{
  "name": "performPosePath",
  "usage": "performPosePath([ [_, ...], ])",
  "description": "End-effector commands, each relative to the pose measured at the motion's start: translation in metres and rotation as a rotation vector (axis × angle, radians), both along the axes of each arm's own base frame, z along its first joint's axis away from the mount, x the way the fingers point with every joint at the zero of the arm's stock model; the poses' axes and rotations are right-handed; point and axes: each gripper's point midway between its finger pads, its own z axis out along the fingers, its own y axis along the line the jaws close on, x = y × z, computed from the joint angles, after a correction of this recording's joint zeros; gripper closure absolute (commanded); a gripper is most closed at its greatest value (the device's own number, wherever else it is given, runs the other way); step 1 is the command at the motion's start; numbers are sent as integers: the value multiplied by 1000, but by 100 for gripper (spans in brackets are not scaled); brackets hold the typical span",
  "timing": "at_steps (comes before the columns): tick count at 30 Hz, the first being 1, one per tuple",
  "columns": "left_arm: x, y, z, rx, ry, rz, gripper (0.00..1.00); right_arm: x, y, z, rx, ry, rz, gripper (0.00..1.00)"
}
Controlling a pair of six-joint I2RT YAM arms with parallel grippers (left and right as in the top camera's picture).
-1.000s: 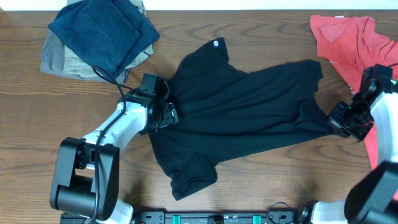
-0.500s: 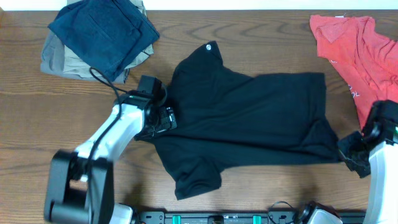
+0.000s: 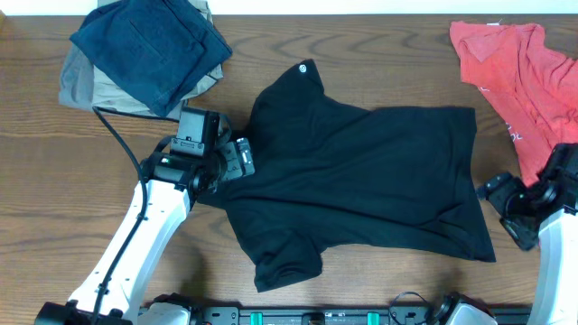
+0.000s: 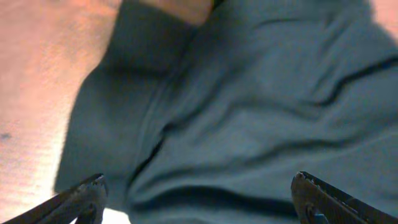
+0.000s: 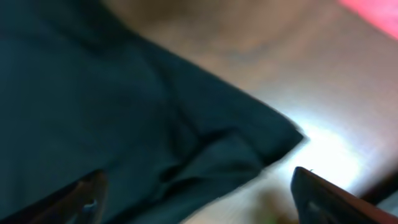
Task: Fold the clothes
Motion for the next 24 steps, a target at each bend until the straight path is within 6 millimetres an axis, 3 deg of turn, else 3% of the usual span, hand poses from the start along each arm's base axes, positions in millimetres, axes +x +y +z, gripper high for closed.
performPosePath([
  [1,6,-13,-3,-63,2,-41,6,24,28,9,82,-128,166,25],
  [3,14,-16,-7,-76,-7,-32,11,38,34,13,61,-175,202,36],
  [6,26,-16,-18,-77,-9,2,24,58,43,15,42,-227,229,75],
  [9,34,-17,-33,-88,16,35,26,67,43,8,0,-203,200,90],
  [14,38,-18,-61,-78,69,46,26,74,50,-23,-19,-104,222,99],
  [16,41,-19,-71,-76,80,47,31,78,55,-38,-2,-68,241,99],
  [19,46,-20,-84,-75,87,47,46,83,65,-59,47,-25,258,99],
  [24,51,-22,-105,-70,107,48,86,90,83,-81,146,-7,292,99],
])
